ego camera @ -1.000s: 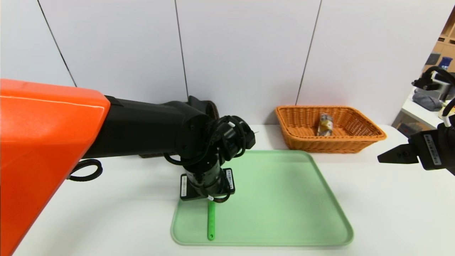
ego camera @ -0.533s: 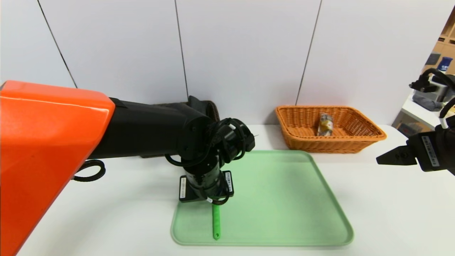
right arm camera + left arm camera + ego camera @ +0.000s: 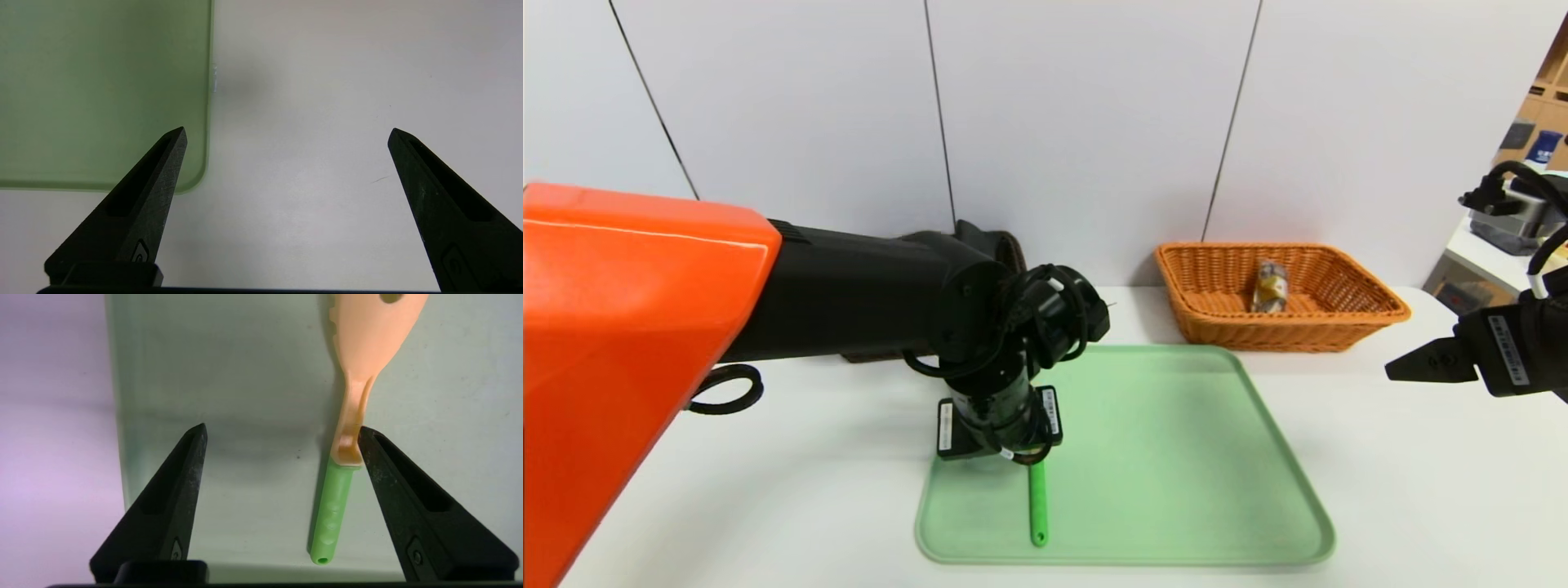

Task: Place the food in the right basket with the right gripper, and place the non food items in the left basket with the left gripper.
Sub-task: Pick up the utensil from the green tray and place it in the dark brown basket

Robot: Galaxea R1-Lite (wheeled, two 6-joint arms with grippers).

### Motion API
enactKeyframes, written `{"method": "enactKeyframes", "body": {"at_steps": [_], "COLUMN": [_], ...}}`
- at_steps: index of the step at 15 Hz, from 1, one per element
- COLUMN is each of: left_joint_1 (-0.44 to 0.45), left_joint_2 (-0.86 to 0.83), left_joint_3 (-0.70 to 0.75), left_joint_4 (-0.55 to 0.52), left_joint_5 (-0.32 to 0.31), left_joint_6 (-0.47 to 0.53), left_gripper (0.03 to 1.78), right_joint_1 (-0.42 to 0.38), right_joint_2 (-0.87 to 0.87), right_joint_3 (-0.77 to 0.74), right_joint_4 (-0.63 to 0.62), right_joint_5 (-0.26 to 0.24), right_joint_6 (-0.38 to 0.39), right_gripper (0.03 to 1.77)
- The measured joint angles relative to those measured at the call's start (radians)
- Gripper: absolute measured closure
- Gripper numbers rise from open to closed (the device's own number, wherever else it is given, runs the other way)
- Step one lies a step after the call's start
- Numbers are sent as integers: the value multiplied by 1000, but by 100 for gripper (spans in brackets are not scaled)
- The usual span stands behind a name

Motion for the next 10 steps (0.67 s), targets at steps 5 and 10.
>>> {"method": "enactKeyframes", "body": {"at_steps": [5, 10], "left_joint_1": [0, 0], "left_joint_2": [-16, 14], "left_joint_3": [-72, -83], "left_joint_4": [2, 1], "left_joint_5": [0, -12], "left_joint_6": [-3, -2], "left_gripper": [30, 21], "right_joint_1": [0, 0], "right_joint_2": [-4, -17], "right_joint_3": [19, 27], "right_joint_4": [0, 0], "right_joint_5": [0, 0], "right_joint_6": [1, 1], "right_gripper": [10, 10]}}
